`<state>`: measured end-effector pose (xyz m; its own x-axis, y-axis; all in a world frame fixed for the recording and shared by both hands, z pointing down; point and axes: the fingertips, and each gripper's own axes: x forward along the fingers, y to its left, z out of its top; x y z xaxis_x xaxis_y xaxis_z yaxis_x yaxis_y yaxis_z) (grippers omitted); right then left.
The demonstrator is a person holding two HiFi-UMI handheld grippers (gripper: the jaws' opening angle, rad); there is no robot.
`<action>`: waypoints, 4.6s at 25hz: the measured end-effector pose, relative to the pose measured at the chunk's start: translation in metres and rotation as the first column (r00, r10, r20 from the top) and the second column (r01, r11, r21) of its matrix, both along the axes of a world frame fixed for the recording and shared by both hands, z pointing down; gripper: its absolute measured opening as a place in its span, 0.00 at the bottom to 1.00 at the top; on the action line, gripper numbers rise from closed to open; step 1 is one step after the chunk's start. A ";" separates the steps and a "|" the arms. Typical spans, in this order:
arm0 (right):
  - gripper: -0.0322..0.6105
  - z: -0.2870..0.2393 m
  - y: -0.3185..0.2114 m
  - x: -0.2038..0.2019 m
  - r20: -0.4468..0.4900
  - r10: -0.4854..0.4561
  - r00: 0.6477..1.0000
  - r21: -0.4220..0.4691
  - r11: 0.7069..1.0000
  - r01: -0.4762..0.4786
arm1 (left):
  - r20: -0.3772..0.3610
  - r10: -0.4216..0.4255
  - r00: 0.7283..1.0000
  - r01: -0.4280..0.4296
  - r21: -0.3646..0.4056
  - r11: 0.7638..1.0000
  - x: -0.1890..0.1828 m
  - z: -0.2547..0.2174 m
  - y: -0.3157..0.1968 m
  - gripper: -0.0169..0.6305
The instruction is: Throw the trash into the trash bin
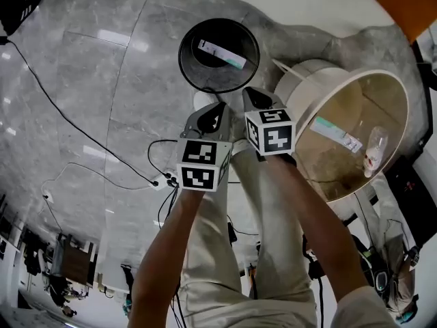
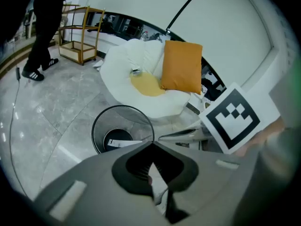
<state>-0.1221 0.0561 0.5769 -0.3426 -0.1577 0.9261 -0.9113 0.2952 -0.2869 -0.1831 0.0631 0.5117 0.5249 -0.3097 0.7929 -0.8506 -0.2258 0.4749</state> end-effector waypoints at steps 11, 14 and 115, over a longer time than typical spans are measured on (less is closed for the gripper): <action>0.09 -0.067 -0.007 0.013 0.074 0.010 0.997 0.082 0.997 -0.016 | -0.010 0.036 0.999 -0.036 0.014 0.999 0.012 -0.031 0.000 0.03; 0.09 -0.089 -0.005 0.011 0.103 -0.047 0.994 0.121 0.992 0.035 | -0.005 0.044 0.999 -0.044 0.025 0.999 0.016 -0.044 0.001 0.03; 0.30 -0.130 0.227 0.503 -0.323 0.112 0.940 0.223 0.974 -0.039 | -0.005 0.691 0.723 -0.676 0.201 0.709 0.443 -0.163 0.169 0.03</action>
<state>0.3812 0.2833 0.4470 -0.0017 -0.3744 0.9273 -0.9655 0.2421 0.0959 0.2599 0.2319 0.3491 0.7015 0.0302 0.7120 -0.3951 -0.8150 0.4238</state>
